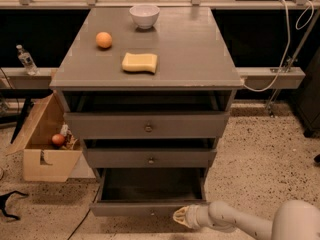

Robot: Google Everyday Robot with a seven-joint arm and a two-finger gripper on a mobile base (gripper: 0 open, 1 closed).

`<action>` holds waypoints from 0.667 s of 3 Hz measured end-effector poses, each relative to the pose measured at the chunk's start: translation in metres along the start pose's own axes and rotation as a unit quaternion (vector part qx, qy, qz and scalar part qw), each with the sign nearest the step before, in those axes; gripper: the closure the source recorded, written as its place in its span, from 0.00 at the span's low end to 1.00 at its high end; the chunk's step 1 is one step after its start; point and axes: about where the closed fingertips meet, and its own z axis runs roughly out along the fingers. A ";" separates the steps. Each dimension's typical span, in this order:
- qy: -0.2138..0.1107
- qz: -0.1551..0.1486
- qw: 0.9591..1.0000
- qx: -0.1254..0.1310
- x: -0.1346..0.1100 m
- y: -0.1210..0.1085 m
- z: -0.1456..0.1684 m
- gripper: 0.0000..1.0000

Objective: Close bottom drawer

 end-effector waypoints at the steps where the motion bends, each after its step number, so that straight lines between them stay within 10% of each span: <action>1: -0.016 0.008 0.999 0.042 -0.006 -0.025 0.008 1.00; 2: -0.031 0.019 0.996 0.077 -0.011 -0.047 0.015 1.00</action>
Offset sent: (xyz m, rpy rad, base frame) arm 0.1289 0.0134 0.0147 0.1682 -0.2331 -0.3027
